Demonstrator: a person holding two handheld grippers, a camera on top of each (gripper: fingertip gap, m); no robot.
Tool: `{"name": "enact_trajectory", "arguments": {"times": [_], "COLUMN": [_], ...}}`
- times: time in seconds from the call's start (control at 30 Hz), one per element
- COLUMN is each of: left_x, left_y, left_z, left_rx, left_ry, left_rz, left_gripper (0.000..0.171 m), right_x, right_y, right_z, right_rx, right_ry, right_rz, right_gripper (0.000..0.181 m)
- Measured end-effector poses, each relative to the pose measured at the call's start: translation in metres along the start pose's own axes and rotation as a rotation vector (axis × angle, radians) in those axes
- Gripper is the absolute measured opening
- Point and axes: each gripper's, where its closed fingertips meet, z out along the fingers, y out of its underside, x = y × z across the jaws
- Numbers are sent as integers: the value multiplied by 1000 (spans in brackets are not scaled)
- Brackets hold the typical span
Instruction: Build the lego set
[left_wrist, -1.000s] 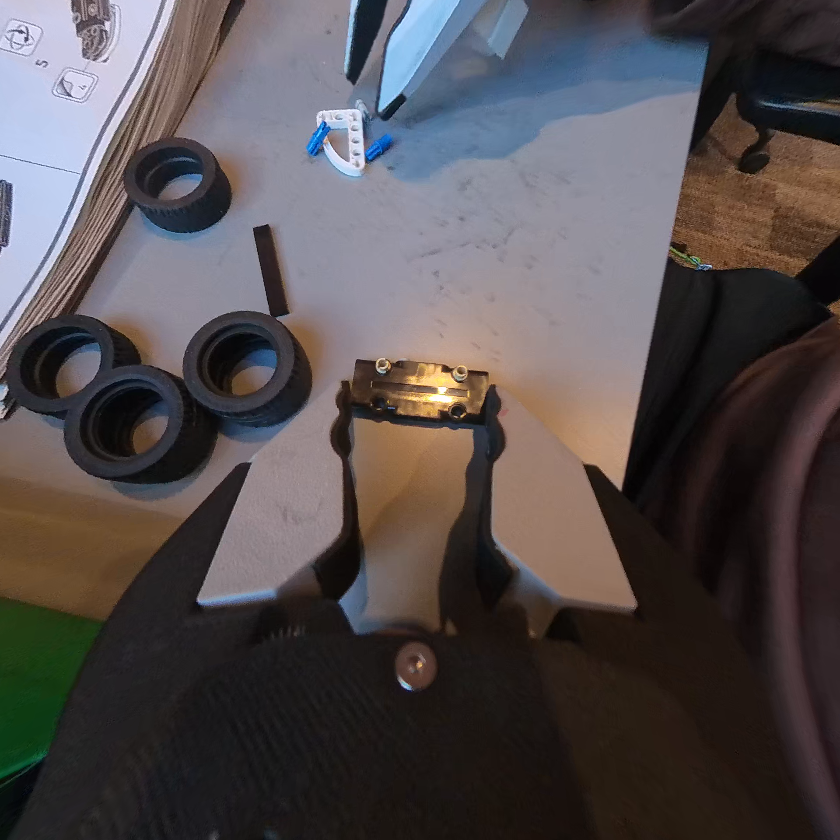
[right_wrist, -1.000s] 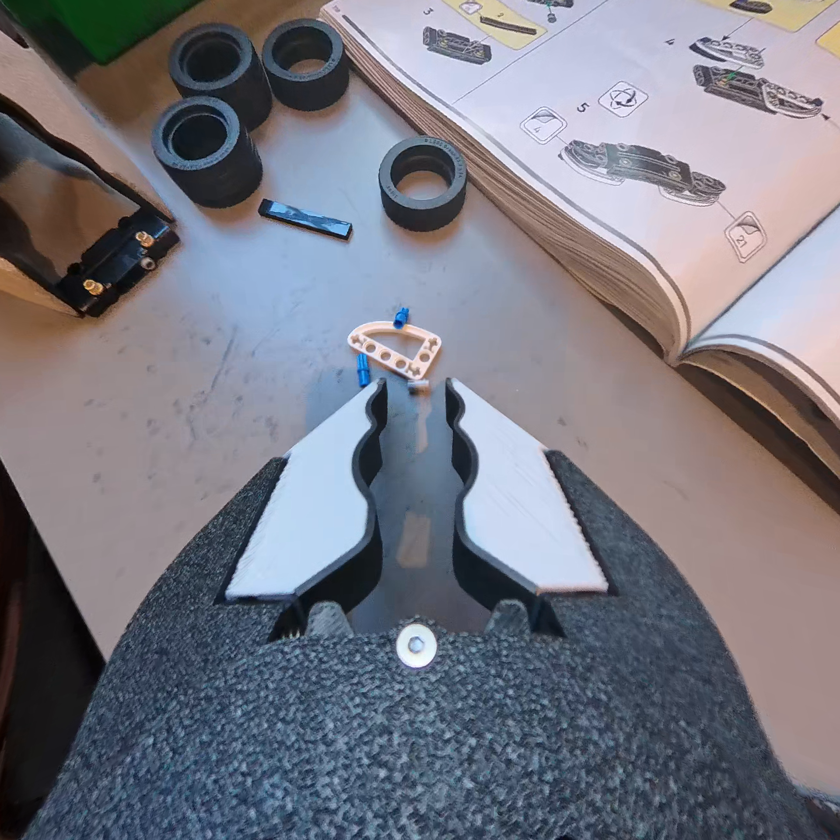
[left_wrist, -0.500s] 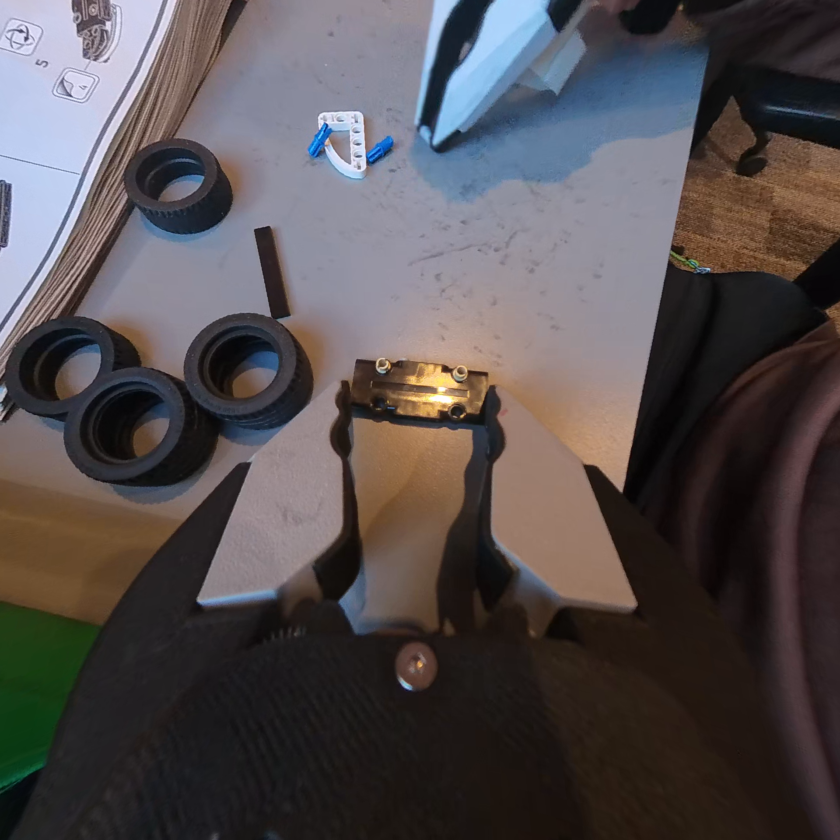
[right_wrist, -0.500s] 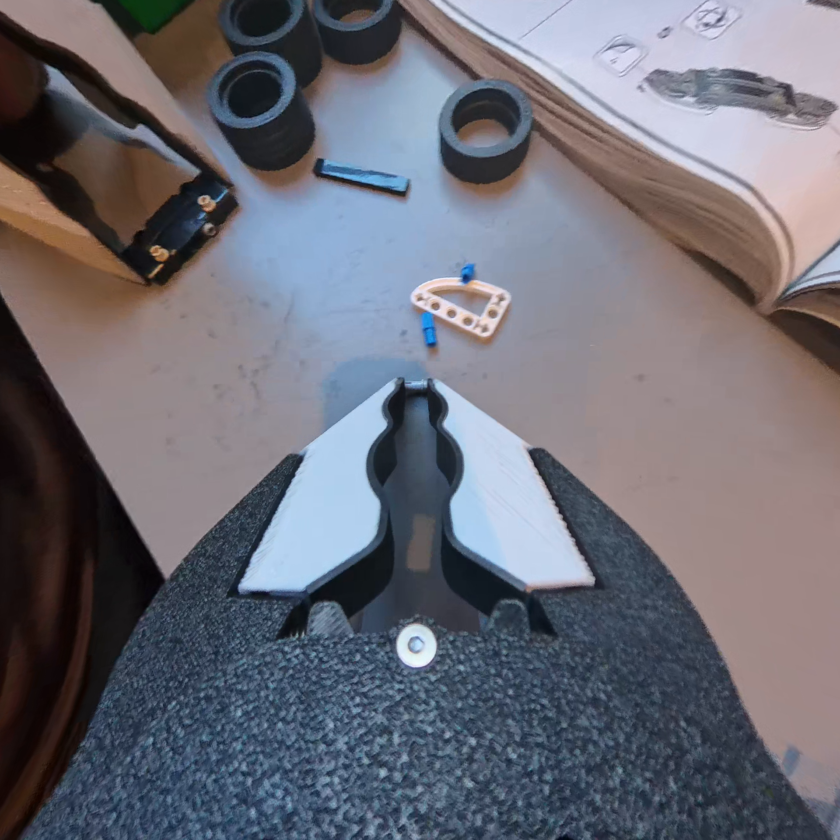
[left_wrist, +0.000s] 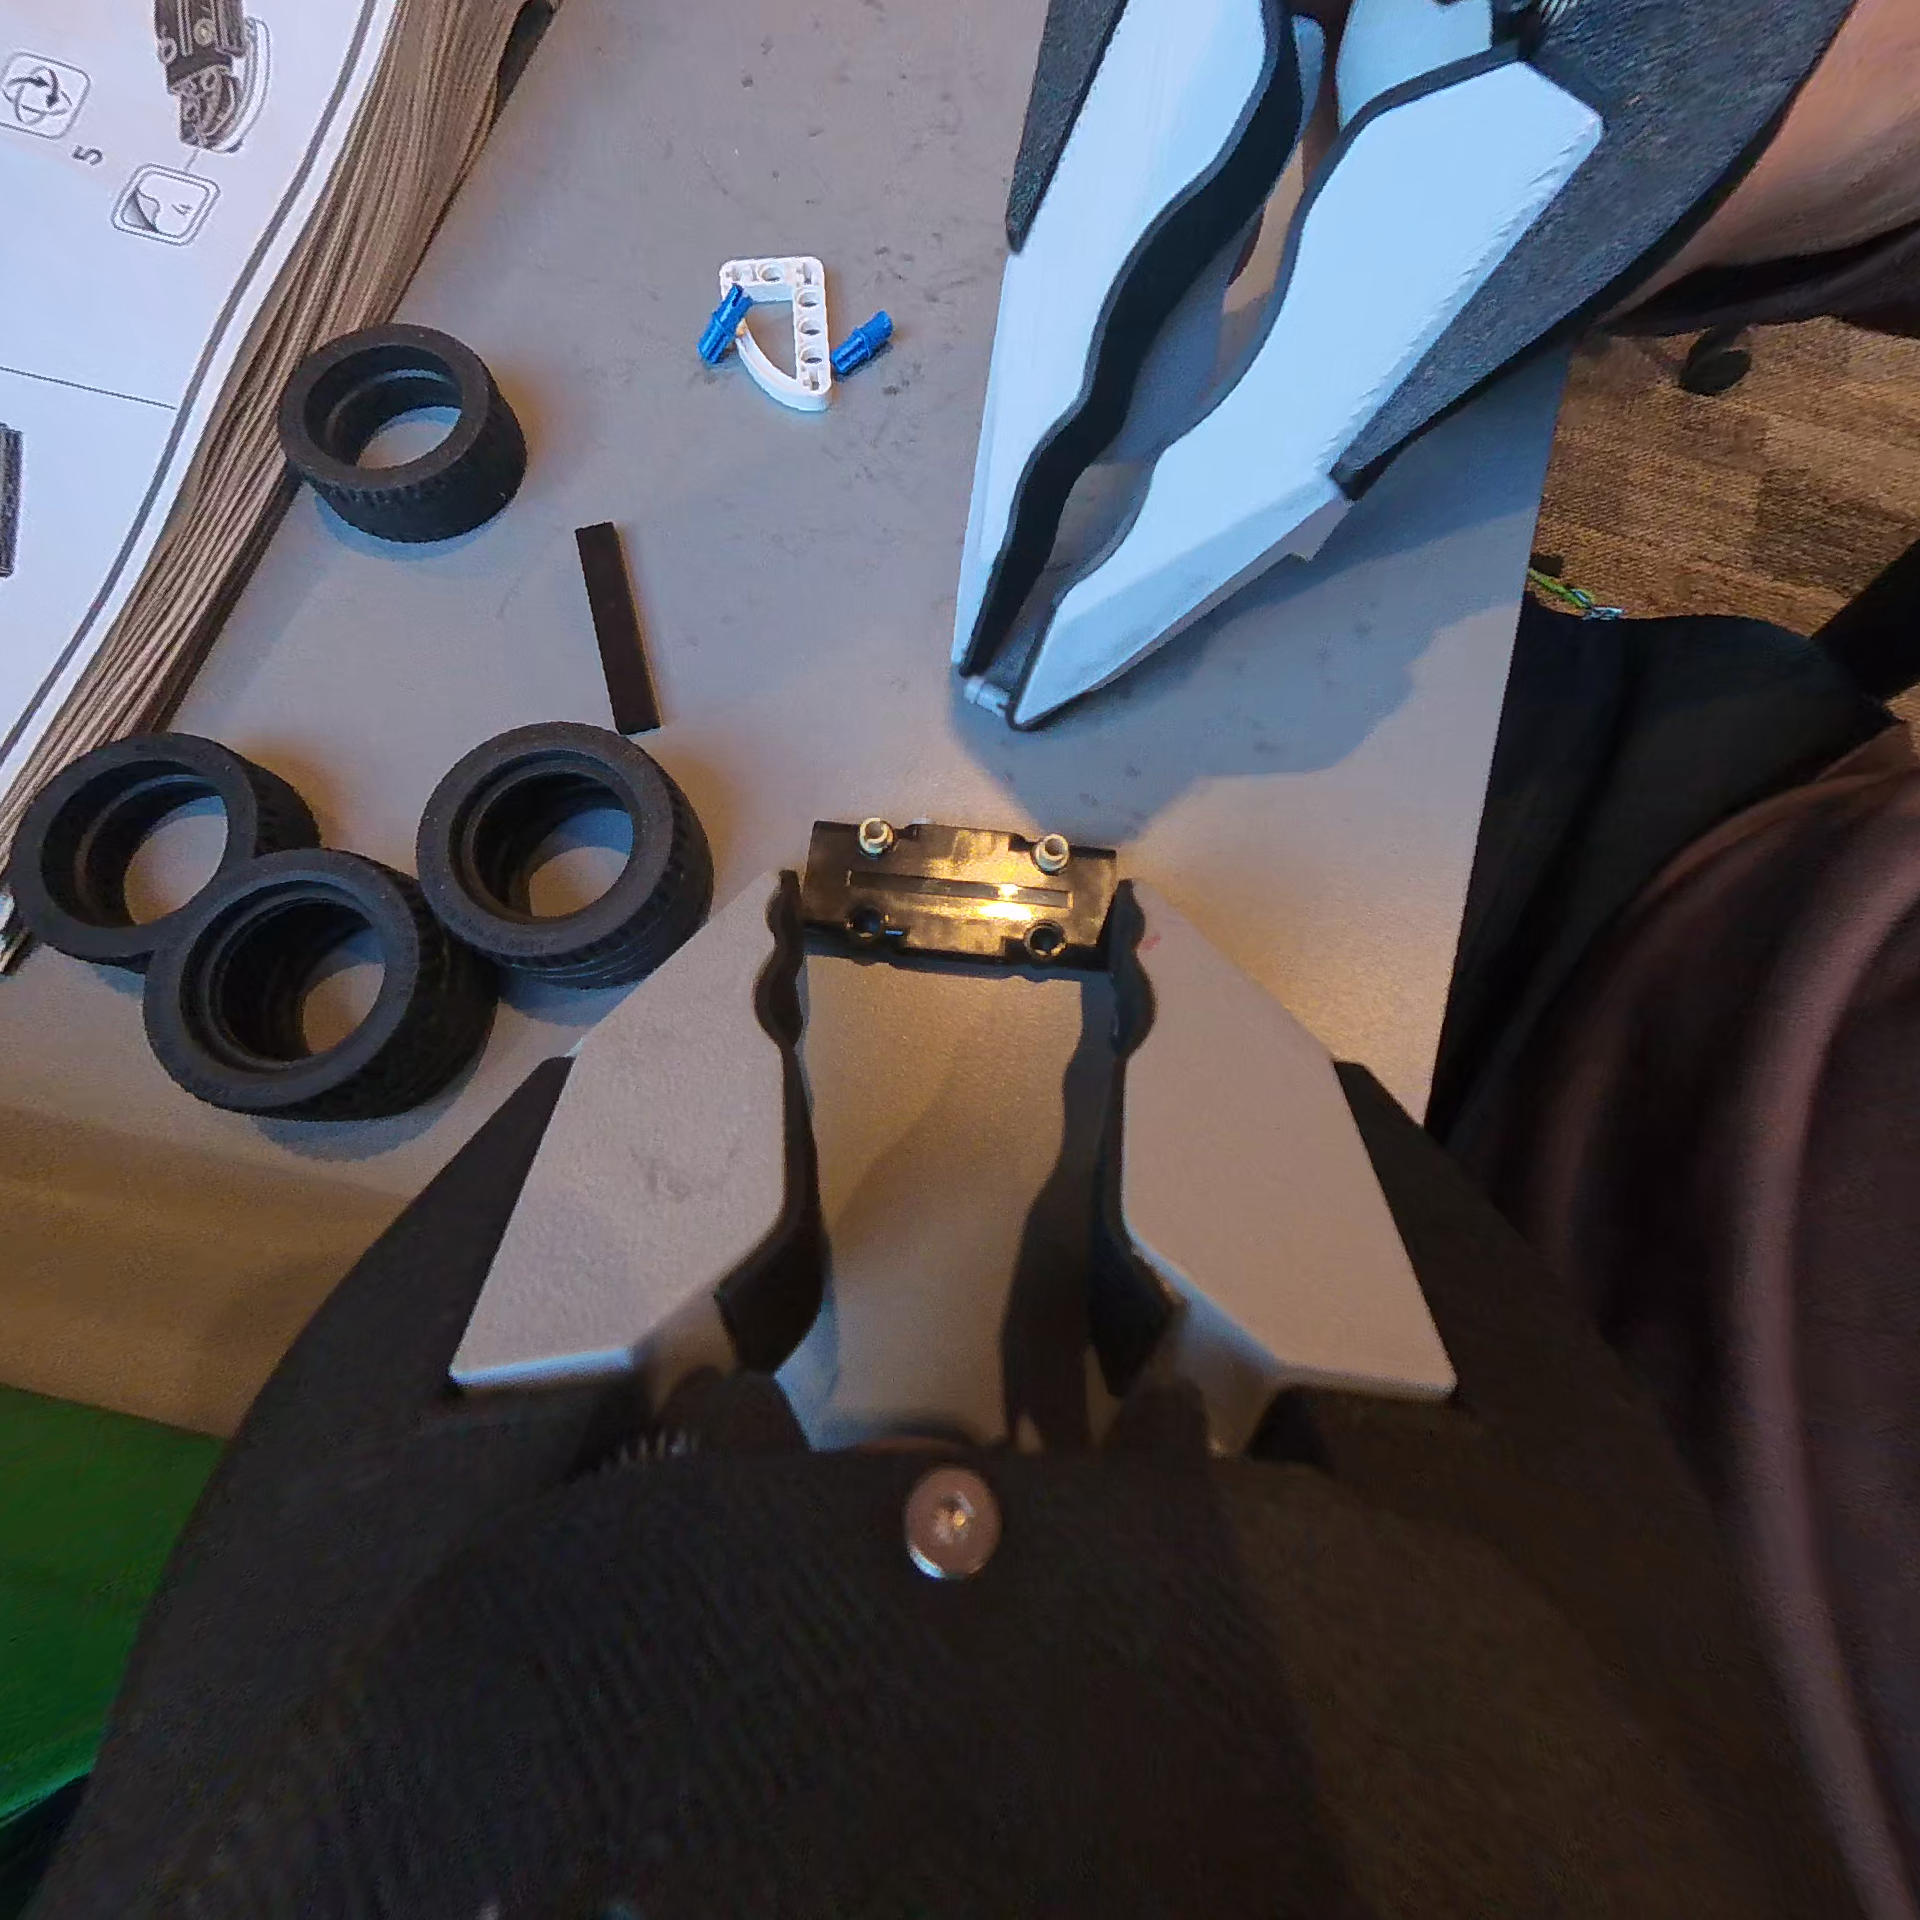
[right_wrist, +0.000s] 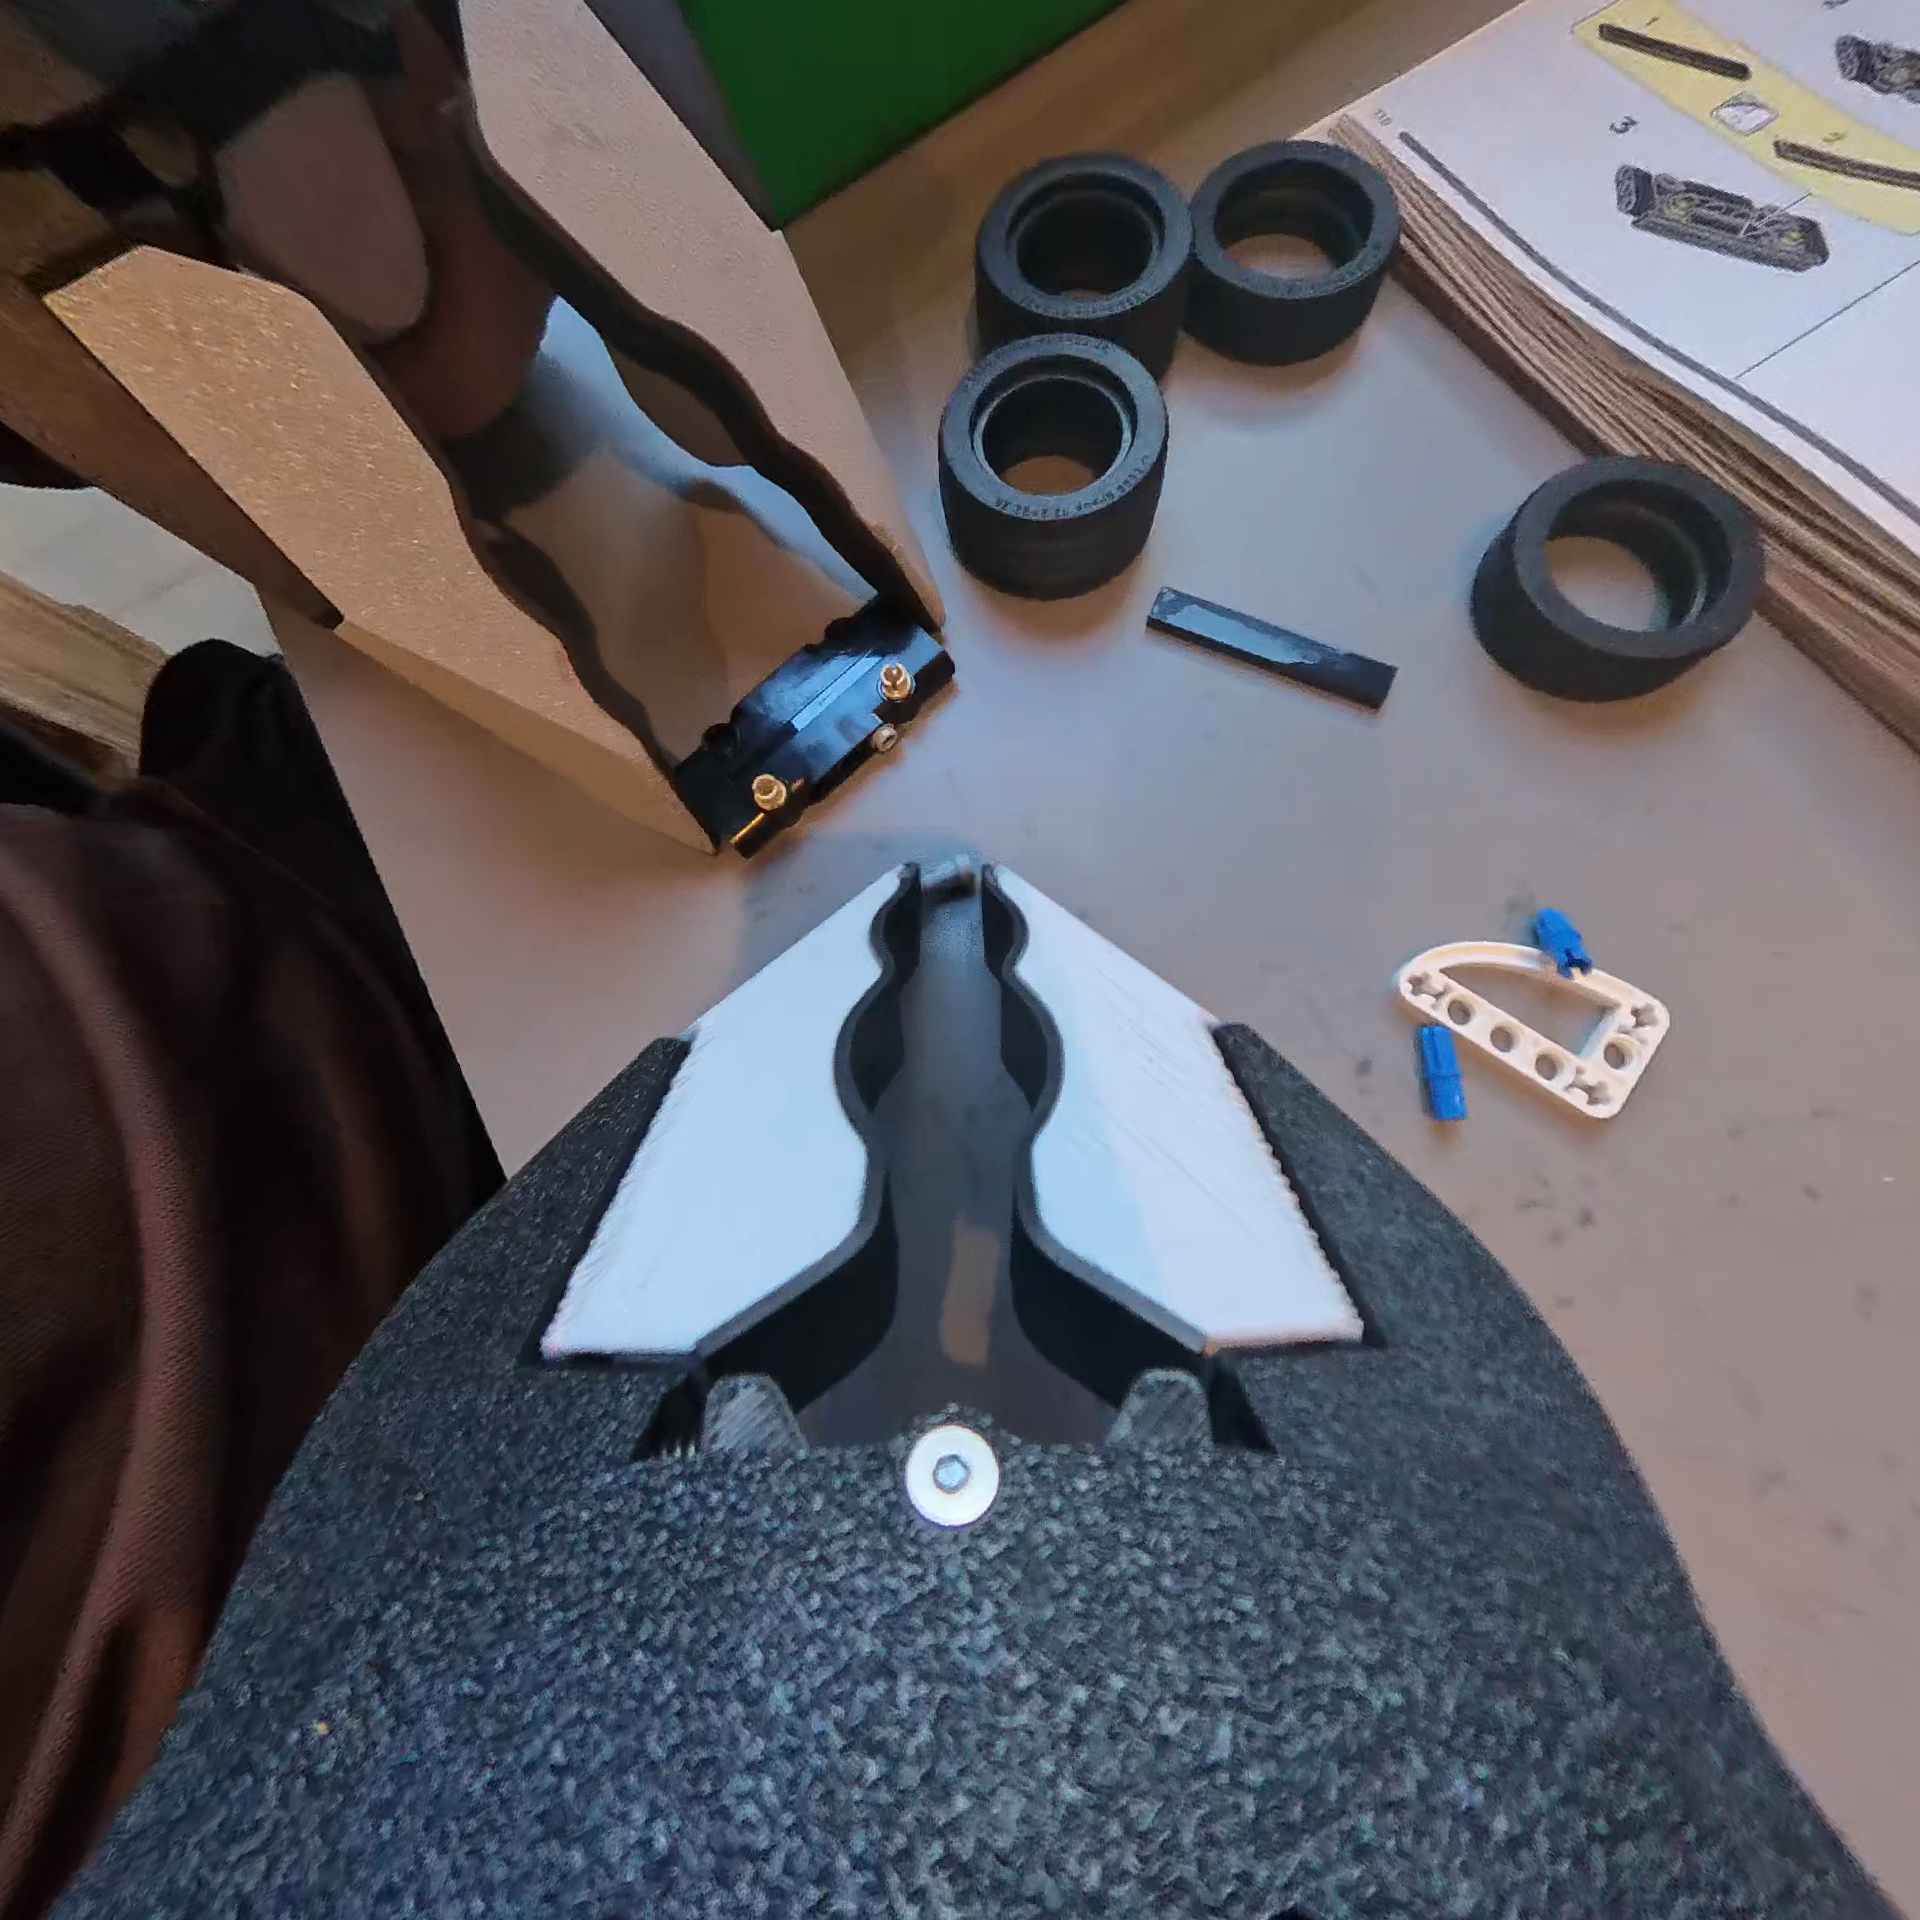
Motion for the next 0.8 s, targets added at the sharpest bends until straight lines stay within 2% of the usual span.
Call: {"name": "enact_trajectory", "arguments": {"times": [0.33,0.8], "left_x": [0,0], "left_y": [0,0], "left_z": [0,0], "left_rx": [2,1], "left_ry": [7,4], "left_rz": [-8,-4], "left_gripper": [58,58], "right_x": [-3,-4], "right_y": [9,12], "right_z": [-10,-13], "right_rx": [-3,-1], "right_ry": [-61,-98], "right_rz": [-7,40], "right_gripper": [17,12]}}
